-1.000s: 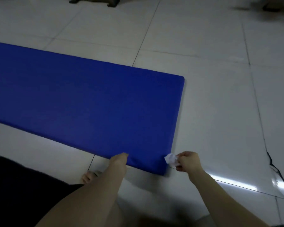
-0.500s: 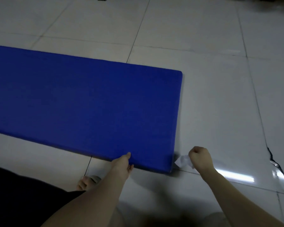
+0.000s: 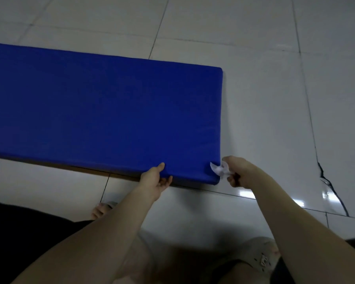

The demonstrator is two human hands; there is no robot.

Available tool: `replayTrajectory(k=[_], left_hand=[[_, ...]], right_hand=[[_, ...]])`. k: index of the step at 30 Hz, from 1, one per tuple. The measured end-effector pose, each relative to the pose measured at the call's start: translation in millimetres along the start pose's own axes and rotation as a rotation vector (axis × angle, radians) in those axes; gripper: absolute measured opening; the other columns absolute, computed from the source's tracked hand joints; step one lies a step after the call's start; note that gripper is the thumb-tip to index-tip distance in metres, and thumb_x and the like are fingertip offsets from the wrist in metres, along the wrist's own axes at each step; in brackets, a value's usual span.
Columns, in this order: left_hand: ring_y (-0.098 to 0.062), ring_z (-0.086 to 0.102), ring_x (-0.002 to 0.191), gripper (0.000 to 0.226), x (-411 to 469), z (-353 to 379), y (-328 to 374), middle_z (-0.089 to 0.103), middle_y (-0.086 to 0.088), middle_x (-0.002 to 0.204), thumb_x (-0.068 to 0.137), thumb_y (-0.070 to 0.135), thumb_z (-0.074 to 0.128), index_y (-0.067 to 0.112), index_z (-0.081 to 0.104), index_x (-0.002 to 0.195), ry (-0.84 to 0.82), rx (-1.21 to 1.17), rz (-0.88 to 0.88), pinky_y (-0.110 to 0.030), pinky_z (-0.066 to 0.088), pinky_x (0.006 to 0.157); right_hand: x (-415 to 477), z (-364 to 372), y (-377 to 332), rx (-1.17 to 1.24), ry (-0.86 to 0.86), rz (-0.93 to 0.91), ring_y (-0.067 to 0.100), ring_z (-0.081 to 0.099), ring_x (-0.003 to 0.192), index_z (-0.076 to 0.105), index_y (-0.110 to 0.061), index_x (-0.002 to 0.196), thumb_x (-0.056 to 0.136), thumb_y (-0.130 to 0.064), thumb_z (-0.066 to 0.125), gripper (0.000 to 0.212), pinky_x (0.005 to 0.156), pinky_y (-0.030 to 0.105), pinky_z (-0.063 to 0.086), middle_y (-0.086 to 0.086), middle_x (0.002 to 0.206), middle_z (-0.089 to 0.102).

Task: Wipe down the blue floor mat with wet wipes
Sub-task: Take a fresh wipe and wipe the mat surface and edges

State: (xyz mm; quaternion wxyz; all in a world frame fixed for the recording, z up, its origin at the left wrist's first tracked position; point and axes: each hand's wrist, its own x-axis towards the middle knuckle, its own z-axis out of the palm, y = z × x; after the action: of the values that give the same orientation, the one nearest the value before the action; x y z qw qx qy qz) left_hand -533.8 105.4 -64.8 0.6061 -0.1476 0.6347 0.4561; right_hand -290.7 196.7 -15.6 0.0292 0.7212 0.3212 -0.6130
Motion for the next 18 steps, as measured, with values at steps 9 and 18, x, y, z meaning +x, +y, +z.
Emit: replayTrajectory(k=[9, 18], left_hand=[[-0.019, 0.06, 0.073, 0.028, -17.7, 5.1, 6.3, 0.068, -0.009, 0.104, 0.094, 0.014, 0.07, 0.013, 0.061, 0.12, -0.03, -0.13, 0.075, -0.033, 0.055, 0.063], [-0.024, 0.064, 0.081, 0.02, -27.7, 32.6, -16.4, 0.068, -0.005, 0.101, 0.096, 0.019, 0.064, 0.02, 0.059, 0.116, -0.068, -0.177, 0.106, -0.037, 0.053, 0.068]], right_hand=[[-23.7, 19.7, -11.8, 0.092, 0.019, -0.111, 0.011, 0.037, 0.046, 0.062, -0.006, 0.097, 0.082, -0.036, 0.083, 0.04, 0.039, 0.022, 0.032, 0.007, 0.075, 0.055], [-42.4, -3.6, -1.8, 0.09, 0.137, -0.354, 0.009, 0.036, 0.035, 0.058, -0.008, 0.065, 0.082, -0.014, 0.08, 0.029, 0.04, 0.022, 0.028, 0.001, 0.05, 0.048]])
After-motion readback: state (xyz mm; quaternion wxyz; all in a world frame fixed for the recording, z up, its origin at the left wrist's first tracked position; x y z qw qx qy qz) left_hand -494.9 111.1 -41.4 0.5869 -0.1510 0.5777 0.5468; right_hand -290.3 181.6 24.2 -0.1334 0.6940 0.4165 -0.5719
